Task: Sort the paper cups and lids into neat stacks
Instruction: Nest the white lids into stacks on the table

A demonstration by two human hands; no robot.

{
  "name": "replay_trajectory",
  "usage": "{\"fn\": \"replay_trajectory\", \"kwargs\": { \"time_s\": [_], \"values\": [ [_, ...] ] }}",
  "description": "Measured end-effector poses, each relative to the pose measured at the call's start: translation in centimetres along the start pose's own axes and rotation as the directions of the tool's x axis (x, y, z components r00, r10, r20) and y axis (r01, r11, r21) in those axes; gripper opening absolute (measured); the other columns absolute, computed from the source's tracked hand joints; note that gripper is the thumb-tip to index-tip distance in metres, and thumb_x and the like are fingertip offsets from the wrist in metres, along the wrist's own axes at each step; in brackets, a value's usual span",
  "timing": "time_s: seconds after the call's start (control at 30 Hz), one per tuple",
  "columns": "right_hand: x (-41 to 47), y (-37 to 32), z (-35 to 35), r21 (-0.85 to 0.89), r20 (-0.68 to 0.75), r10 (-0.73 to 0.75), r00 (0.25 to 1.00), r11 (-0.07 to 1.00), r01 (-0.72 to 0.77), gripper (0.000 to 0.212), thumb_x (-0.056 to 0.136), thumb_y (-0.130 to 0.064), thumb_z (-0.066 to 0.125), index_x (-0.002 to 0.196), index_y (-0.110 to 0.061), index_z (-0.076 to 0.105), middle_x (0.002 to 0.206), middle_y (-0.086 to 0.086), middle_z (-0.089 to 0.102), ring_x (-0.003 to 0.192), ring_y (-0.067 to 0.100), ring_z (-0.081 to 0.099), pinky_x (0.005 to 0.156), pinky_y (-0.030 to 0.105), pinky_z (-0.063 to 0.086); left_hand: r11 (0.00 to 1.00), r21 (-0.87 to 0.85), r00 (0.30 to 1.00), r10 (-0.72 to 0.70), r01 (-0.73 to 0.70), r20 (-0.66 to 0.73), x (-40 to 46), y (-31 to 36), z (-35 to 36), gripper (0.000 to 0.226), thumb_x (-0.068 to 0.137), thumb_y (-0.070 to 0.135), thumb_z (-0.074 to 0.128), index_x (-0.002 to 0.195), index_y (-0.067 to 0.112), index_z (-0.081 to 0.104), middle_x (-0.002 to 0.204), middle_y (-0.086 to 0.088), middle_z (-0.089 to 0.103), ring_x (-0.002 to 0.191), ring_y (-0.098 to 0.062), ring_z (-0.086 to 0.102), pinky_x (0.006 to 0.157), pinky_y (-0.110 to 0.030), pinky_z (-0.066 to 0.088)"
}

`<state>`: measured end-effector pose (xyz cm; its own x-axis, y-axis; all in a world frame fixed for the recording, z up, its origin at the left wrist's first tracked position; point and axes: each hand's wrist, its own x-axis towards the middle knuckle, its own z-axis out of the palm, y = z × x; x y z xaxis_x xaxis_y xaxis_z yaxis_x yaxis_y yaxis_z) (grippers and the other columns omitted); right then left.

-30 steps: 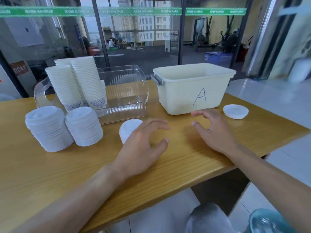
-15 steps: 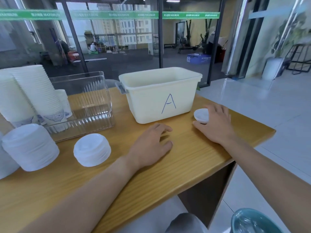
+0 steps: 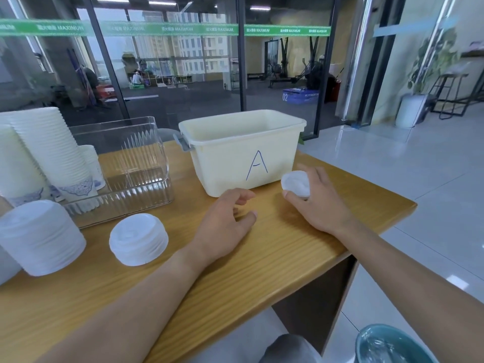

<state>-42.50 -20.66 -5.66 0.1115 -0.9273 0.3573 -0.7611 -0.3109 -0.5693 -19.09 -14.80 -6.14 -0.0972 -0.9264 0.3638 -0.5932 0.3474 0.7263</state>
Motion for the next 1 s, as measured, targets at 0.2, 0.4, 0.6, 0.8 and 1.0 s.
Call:
{"fn": "replay_trajectory", "kwargs": {
  "time_s": [0.2,0.4,0.6,0.8,1.0],
  "values": [
    [-2.8,-5.4,2.1,0.327,-0.026,-0.101,0.995,0.939,0.104,0.059,0.095,-0.063,0.058,0.142,-0.03,0.052,0.14,-0.014,0.054,0.123,0.0,0.051,0.095,0.018,0.038,0.991,-0.048,0.991,0.125,-0.128,-0.053,-1.8,1.3,-2.1,0.049,0.092,0.014,0.074,0.136,0.026,0.056,0.13,0.015,0.059,0.122,0.001,0.057,0.101,-0.025,0.051],
    [-4.3,-12.2,4.5,0.664,0.024,-0.164,0.986,0.74,0.107,0.049,0.091,-0.068,0.051,0.123,-0.032,0.064,0.11,-0.011,0.07,0.101,0.016,0.068,0.089,0.034,0.054,0.948,0.202,0.956,0.273,-0.247,-0.112,-4.2,2.2,-7.8,0.063,0.088,0.021,0.077,0.143,0.035,0.049,0.136,0.019,0.049,0.128,-0.002,0.051,0.096,-0.03,0.054],
    [-3.4,-18.9,6.9,0.774,0.122,-0.271,0.955,0.628,0.08,0.05,0.089,-0.068,0.05,0.117,-0.031,0.068,0.109,-0.009,0.073,0.103,0.012,0.069,0.091,0.031,0.051,0.957,0.243,0.96,0.207,-0.158,-0.19,-6.5,-0.3,-14.0,0.073,0.083,0.034,0.083,0.144,0.039,0.044,0.14,0.026,0.045,0.13,-0.004,0.05,0.101,-0.039,0.052],
    [-2.6,-23.9,9.8,0.789,0.192,-0.366,0.911,0.61,0.079,0.034,0.106,-0.041,0.045,0.098,-0.029,0.075,0.094,-0.014,0.077,0.094,0.001,0.069,0.083,0.015,0.05,0.989,0.133,0.951,0.104,-0.068,-0.29,-8.2,-3.5,-16.5,0.085,0.08,0.037,0.088,0.15,0.037,0.039,0.141,0.023,0.048,0.13,0.001,0.05,0.102,-0.018,0.046],
    [-2.1,-24.6,12.3,0.835,0.136,-0.356,0.925,0.544,0.086,0.047,0.104,-0.056,0.032,0.104,-0.033,0.073,0.104,-0.016,0.078,0.105,-0.001,0.069,0.088,0.017,0.051,0.988,0.155,0.924,0.058,0.001,-0.378,-8.5,-4.5,-18.3,0.089,0.077,0.041,0.089,0.151,0.038,0.039,0.136,0.019,0.047,0.121,0.003,0.05,0.097,-0.01,0.042]
  ]
}}
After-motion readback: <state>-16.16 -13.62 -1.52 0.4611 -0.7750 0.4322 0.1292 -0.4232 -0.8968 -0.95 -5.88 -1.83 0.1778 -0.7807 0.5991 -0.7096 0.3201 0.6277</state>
